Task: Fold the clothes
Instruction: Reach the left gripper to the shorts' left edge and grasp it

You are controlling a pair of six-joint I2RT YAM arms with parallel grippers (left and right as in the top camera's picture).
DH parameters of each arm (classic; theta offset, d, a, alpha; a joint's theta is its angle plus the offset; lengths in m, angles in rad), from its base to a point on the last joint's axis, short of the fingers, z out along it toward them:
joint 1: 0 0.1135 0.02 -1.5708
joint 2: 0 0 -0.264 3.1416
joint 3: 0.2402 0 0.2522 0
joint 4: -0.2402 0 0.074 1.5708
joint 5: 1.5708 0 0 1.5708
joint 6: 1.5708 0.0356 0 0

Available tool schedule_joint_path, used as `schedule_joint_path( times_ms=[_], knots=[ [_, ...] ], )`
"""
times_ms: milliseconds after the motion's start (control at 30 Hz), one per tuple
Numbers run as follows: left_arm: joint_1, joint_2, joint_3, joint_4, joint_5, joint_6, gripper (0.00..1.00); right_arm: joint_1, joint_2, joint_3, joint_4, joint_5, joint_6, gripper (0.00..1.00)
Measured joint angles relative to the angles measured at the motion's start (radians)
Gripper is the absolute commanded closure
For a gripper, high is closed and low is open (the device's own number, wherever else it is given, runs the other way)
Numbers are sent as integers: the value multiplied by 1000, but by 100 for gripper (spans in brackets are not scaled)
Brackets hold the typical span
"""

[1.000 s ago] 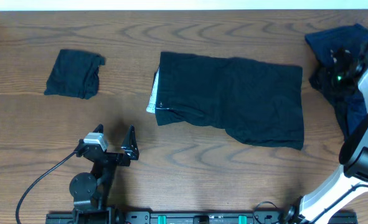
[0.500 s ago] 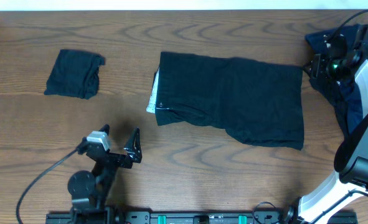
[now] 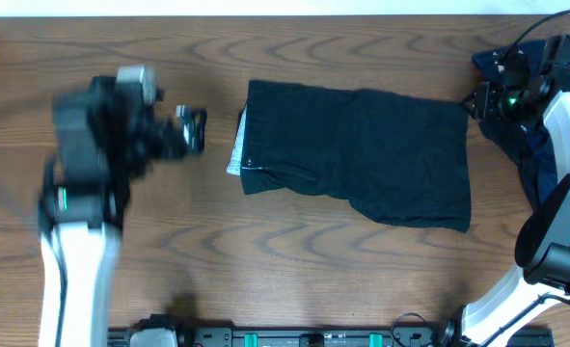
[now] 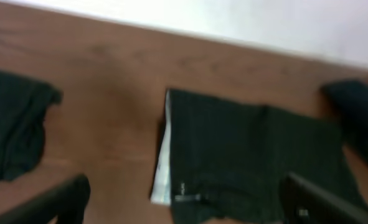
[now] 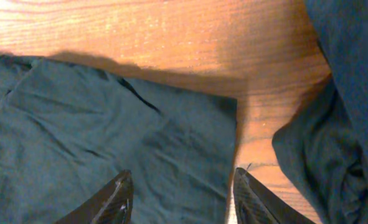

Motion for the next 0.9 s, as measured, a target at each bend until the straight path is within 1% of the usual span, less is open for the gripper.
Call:
schedule_joint_path(
  times_ms=[33,67,133,233,333,467,500,533,567,600,800,900],
  knots=[
    [-4,46,42,-10,-1,12,2,0,0,0,-1,0,0,50],
    [-11,127,119,-53,-6,26,2,0,0,0,-1,0,0,50],
    [-21,279,245,-75,-12,48,2,0,0,0,0,0,0,50],
    [-29,445,335,-1,-13,67,2,0,0,0,-1,0,0,50],
    [-31,556,342,73,-10,73,2,0,0,0,-2,0,0,50],
    [-33,678,342,191,18,38,2,0,0,0,2,0,0,50],
    [-35,697,342,209,23,29,0,0,0,0,4,0,0,50],
    [-39,715,342,229,27,20,15,0,0,0,5,0,0,50],
    [-46,735,342,249,31,8,21,0,0,0,5,0,0,50],
    [-56,755,342,270,34,4,23,0,0,0,6,0,0,50],
    [-136,844,342,324,44,-11,23,0,0,0,5,1,0,50],
    [-178,874,342,350,7,-11,23,0,0,0,5,1,0,50]
  ],
)
